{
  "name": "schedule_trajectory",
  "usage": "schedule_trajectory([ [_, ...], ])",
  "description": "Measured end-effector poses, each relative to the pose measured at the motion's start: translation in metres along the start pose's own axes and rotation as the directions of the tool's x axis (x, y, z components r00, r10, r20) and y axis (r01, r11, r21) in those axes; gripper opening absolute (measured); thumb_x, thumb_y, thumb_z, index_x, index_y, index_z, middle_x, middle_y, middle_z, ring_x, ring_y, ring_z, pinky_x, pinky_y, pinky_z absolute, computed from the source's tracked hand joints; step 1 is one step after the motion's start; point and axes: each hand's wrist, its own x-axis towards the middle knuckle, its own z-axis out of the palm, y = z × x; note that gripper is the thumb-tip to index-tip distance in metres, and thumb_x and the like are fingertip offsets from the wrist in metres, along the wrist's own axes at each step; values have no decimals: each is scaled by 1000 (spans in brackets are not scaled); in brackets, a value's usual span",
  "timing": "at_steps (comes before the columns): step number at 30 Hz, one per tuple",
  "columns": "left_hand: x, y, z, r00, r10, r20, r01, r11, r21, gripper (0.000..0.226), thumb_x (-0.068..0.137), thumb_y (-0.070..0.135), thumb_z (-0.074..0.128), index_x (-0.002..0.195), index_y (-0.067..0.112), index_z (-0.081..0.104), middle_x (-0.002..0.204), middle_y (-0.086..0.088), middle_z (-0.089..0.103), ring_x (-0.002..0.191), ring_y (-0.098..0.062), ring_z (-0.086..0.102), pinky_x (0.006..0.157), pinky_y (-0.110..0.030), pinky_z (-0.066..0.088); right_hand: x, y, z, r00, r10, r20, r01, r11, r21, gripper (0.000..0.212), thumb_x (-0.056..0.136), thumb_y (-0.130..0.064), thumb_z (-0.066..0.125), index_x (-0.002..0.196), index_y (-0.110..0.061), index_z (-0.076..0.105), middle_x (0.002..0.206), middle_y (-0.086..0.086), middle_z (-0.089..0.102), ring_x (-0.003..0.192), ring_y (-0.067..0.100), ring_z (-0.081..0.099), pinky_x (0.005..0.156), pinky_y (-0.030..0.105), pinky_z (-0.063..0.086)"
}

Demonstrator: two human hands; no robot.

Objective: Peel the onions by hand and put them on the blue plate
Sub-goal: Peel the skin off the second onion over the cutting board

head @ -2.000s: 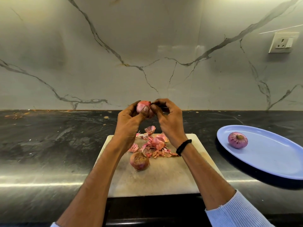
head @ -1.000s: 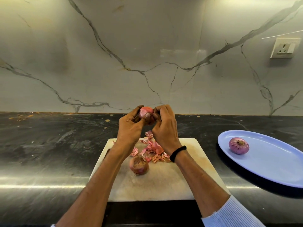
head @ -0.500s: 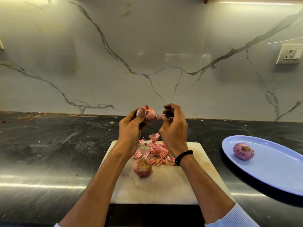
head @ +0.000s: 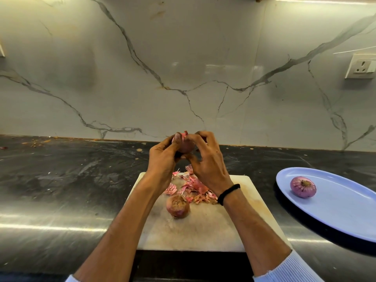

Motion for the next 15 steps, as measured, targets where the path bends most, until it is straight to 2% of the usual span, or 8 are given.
schedule_trajectory([
  [4, 0, 0, 0, 1000, -13, 10, 13, 1000, 18, 26, 95, 26, 59, 111, 9, 72, 99, -8, 77, 92, -18, 74, 71, -23, 58, 0, 2, -1, 1000, -19, -16, 19, 1000, -17, 44, 85, -5, 72, 124, -16, 56, 118, 10, 51, 104, 23, 54, 87, 31, 52],
  [7, 1, 2, -1, 999, -41, 17, 40, 999, 13, 28, 97, 24, 58, 112, 5, 72, 98, -9, 76, 86, -14, 73, 70, -22, 57, 1, 4, -2, 1000, -9, -22, 9, 1000, -7, 43, 87, -5, 71, 125, -14, 55, 117, 7, 53, 102, 20, 54, 87, 33, 54],
  [11, 3, 1, -3, 999, -47, -7, 47, 998, 50, 20, 98, 21, 58, 106, 9, 72, 100, -8, 74, 88, -13, 73, 74, -23, 59, 1, 5, -3, 1000, 23, -6, -23, 999, 25, 43, 86, -12, 76, 125, -8, 57, 118, 8, 56, 102, 19, 56, 87, 26, 52],
  [15, 4, -1, -4, 997, -68, -19, 69, 996, 64, 25, 98, 20, 59, 115, 5, 70, 113, -15, 70, 101, -21, 69, 76, -24, 58, 1, 5, -3, 1000, 24, 6, -24, 999, 25, 46, 85, -13, 77, 126, -8, 57, 118, 8, 56, 102, 18, 56, 88, 25, 52],
])
